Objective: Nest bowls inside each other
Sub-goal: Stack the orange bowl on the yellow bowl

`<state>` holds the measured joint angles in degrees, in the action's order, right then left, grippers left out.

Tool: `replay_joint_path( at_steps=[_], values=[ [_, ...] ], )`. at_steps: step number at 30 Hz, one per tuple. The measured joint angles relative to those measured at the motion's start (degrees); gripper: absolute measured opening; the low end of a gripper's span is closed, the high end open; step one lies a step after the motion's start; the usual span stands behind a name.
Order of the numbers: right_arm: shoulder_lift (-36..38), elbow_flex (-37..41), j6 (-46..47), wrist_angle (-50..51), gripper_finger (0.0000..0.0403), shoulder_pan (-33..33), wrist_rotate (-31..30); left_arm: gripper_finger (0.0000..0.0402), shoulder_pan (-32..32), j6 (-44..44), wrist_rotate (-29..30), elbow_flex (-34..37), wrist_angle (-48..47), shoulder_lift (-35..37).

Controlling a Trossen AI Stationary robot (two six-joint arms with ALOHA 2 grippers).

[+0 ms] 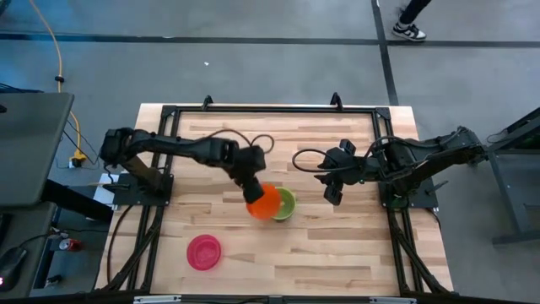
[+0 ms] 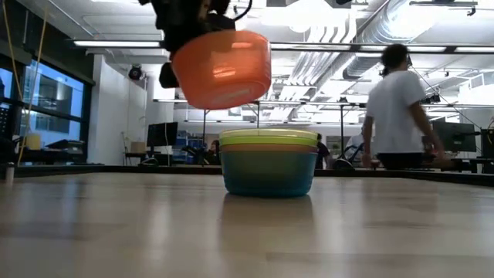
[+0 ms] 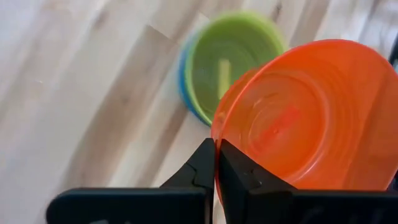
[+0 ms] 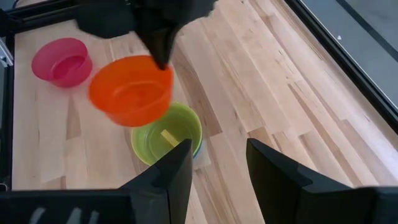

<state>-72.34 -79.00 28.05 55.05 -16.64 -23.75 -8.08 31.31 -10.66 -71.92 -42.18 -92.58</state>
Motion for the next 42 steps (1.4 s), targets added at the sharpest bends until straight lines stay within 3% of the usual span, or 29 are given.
replay_joint_path(
  at_steps=[10,26,33,42],
  values=[
    [0.0,0.0,0.1,0.0,0.0144,0.3,0.0,0.0000,-5.1,-0.7,0.3,0.0,2.5,-0.6],
    [0.0,0.0,-1.2,-0.4,0.0144,2.5,-0.1,0.0000,-3.8,-0.3,-0.9,-0.9,6.5,-5.6],
    [0.0,0.0,-1.4,-0.7,0.0144,3.1,-0.1,0.0000,-3.1,-2.5,-0.7,-6.9,6.1,-10.0],
    [0.0,0.0,0.1,0.1,0.0144,2.8,0.7,0.0000,-1.8,-7.8,0.3,-13.2,-1.5,-16.6]
  ],
)
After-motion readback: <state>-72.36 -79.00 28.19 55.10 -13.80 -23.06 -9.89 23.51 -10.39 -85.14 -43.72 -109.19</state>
